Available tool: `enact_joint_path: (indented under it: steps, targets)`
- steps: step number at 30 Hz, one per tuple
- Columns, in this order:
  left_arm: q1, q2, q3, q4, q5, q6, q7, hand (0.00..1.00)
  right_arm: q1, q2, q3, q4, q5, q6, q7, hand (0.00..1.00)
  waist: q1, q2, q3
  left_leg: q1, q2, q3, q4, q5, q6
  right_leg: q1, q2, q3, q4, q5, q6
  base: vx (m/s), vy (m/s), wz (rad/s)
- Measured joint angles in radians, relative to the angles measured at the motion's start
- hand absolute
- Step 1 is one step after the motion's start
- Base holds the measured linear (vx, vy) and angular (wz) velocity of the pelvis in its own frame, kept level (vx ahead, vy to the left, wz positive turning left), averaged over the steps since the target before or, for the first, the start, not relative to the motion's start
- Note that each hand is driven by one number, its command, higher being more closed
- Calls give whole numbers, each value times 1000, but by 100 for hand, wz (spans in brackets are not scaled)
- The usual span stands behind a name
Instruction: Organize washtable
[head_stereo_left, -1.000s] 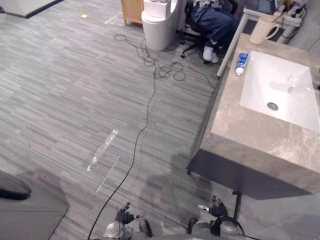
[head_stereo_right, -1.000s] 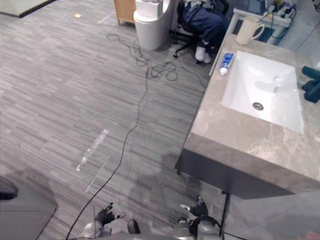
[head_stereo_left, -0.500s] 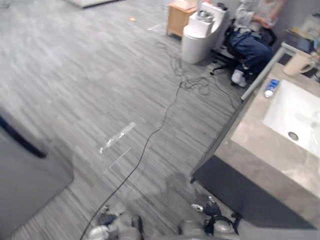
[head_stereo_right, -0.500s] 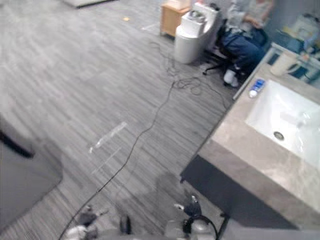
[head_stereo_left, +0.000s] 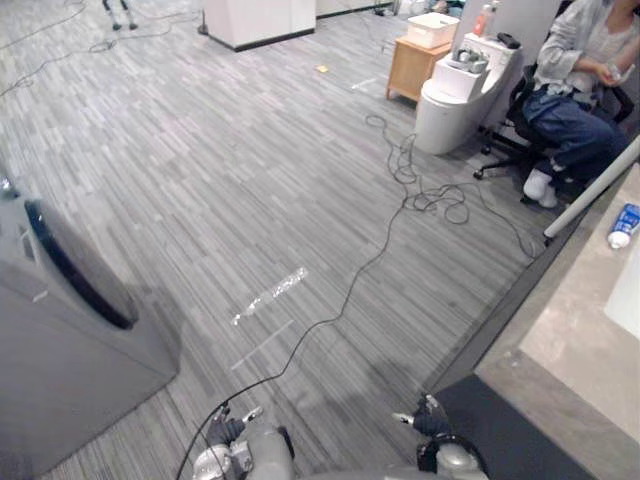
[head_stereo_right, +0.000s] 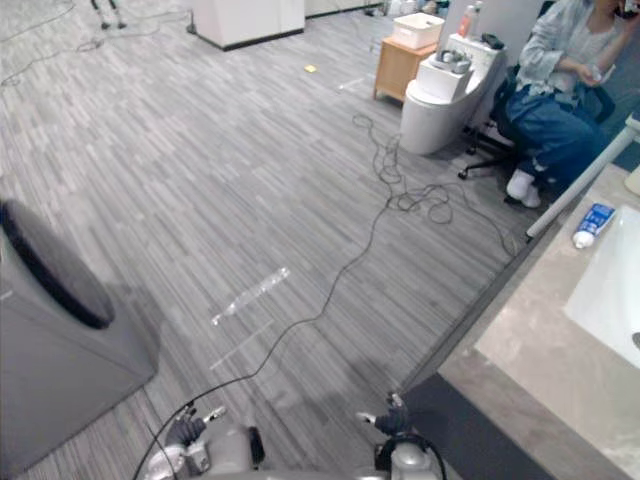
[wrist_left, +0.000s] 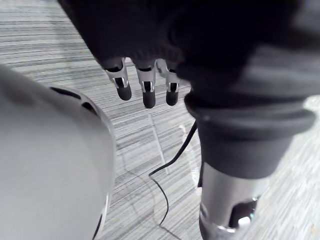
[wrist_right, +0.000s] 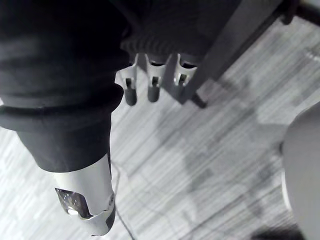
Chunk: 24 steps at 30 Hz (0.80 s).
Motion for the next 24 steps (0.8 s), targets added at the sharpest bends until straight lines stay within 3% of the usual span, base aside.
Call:
enact_joint_path:
  steps: [1,2,4,5,7,8,10,12,13,14,15,16,18,19,20,21,22,24]
  targets:
    - [-1,-7,-28,9,-10,-4,-2,0,-9,-22,6,12,-1,0,2,0,2,23,-3,16,-37,-33,-240,204,46,1,-9,6,26,-7,44,239,152,0]
    - [-13,8,-40,17,-6,-7,-1,0,-11,-18,11,28,0,3,1,0,-3,3,-5,40,-61,-27,-278,217,52,-2,-30,16,28,-23,56,280,165,16]
    - [-25,17,-64,30,-5,-17,2,0,-28,-18,46,57,-3,-2,4,0,-2,-1,-4,54,-88,-64,-337,250,49,-51,0,77,-24,-20,40,192,107,10]
    - [-23,39,-75,38,-8,-20,-1,0,-37,-9,50,73,-3,-3,4,0,8,-19,0,53,-119,-141,-328,261,38,-96,5,109,-75,44,38,126,59,-4]
    - [-29,43,-88,62,-7,-18,-1,0,-39,-19,34,73,-5,-3,3,0,-4,-15,-9,64,-128,-150,-330,234,9,-92,-4,126,-69,63,54,121,73,-21]
    - [-27,40,-93,66,-7,-19,-1,0,-42,-26,32,75,-9,-3,3,0,4,-15,-7,74,-134,-148,-339,183,-1,-106,-11,153,-72,60,60,121,160,-66]
    - [-33,45,-100,71,0,-17,-2,0,-44,-26,17,84,-9,-1,3,0,4,-12,-5,101,-143,-109,-369,147,-2,-137,-30,202,-31,53,72,52,139,-93]
    - [-33,45,-102,85,13,-11,-1,0,-41,-35,15,99,-6,3,6,0,3,-19,-1,186,-154,-42,-466,151,-3,-277,-31,246,212,80,93,31,155,-134]
    - [-33,47,-107,97,29,-5,-1,0,-43,-31,13,94,1,0,4,0,-5,-24,4,245,-159,-7,-515,157,1,-352,-33,232,364,113,69,45,185,-117]
    - [-33,52,-110,101,40,1,-1,0,-41,-33,13,93,0,-4,5,0,-12,-17,8,270,-162,5,-534,155,3,-382,-38,211,416,109,61,58,164,-99]
    - [-40,58,-120,120,60,9,-2,0,-41,-30,16,82,0,-6,6,0,-26,-26,10,329,-170,8,-581,153,6,-411,-34,142,464,80,46,50,106,-47]
    - [-43,57,-121,123,63,9,-2,0,-41,-29,16,79,0,-7,6,0,-36,-27,10,345,-170,8,-603,153,6,-423,-31,103,462,68,39,127,112,-31]
    - [-53,57,-120,140,70,17,-9,0,-42,-29,15,72,1,-16,11,0,-39,-25,11,381,-168,13,-672,153,5,-473,-11,-74,348,50,16,145,60,-5]
    - [-53,57,-120,140,70,20,-13,0,-43,-29,13,72,1,-17,14,0,-39,-25,12,387,-169,20,-682,153,5,-478,-10,-117,298,55,8,166,-1,-4]
    - [-56,57,-120,139,69,23,-17,0,-46,-30,12,73,1,-18,22,0,-40,-25,12,397,-170,38,-687,154,2,-490,-5,-170,198,85,-24,235,-45,-5]
    - [-55,56,-120,139,70,24,-19,0,-47,-31,12,73,1,-18,25,0,-40,-25,14,406,-172,41,-687,154,0,-491,4,-171,148,106,-31,342,-76,-3]
    - [-46,57,-122,140,79,26,-22,0,-45,-29,12,72,3,-22,25,0,-50,-27,14,437,-186,44,-689,137,-26,-476,21,-132,104,227,-68,342,-87,-6]
    - [-41,41,-119,145,84,26,-23,0,-47,-45,-12,64,0,-28,27,0,-61,6,11,482,-161,50,-682,109,-58,-445,44,-129,124,180,-80,413,-59,-13]
